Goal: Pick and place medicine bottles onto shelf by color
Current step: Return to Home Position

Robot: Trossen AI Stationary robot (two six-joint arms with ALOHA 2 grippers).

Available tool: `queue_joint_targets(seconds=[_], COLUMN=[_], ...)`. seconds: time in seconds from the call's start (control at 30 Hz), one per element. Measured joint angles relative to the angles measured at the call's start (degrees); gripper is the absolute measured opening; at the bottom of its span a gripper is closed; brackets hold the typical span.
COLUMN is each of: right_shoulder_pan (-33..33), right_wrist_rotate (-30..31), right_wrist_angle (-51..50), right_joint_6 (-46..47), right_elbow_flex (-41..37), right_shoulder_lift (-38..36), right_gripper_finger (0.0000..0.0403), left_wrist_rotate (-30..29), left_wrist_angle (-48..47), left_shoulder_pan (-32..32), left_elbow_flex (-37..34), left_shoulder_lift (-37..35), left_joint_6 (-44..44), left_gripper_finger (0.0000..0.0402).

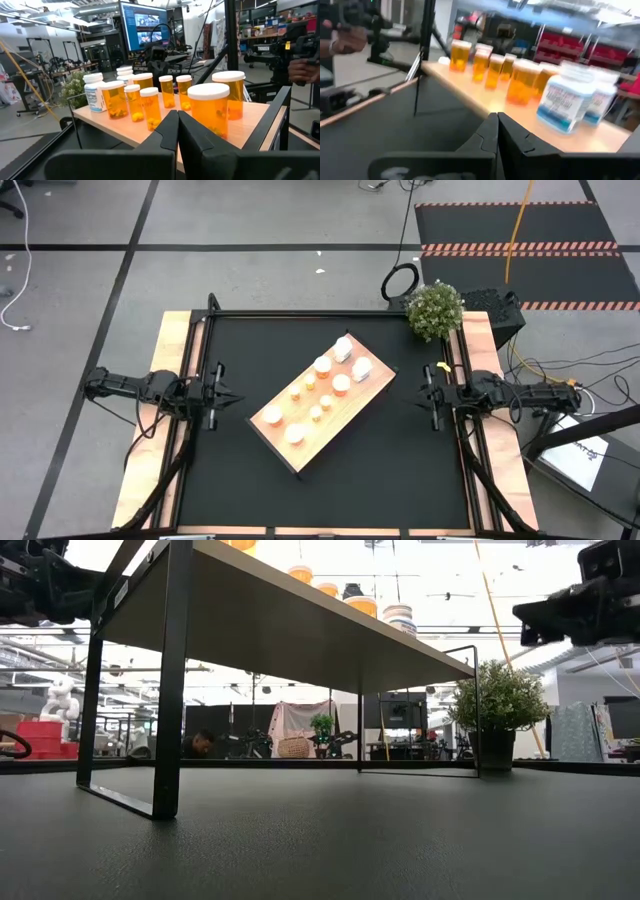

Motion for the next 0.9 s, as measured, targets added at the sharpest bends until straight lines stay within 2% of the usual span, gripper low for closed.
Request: queue_joint_targets(seconds=[0.2, 0.33, 0.5, 0.9], right_shoulder_pan=[-1.8, -2.4, -2.5, -2.5], right_wrist_rotate=[-0.2, 2.8, 2.7, 2.7], right_wrist_angle=[-1.6, -2.0, -2.1, -1.9], right_joint_6=[2.4, 2.4, 3.3, 3.6], right_elbow_flex=[0.0, 0.0, 0.0, 0.0], right_shoulder_lift=[0.6, 0.5, 0.5, 0.5], right_gripper_finger=[0.0, 0.0, 0.0, 0.0], left_wrist_rotate=[0.0, 0.1, 0.1, 0.1], left_wrist_angle=[0.0, -0.1, -1.2, -4.7], left_shoulder_pan=[0.0, 0.0, 0.0, 0.0], left_elbow_flex=[0.0, 0.0, 0.0, 0.0], left_shoulder_lift=[0.0, 0.0, 0.0, 0.0], left_joint_6=[1.0, 1.0, 0.2, -1.5], left_gripper_finger=[0.0007, 0.0015, 0.0003, 0.0006])
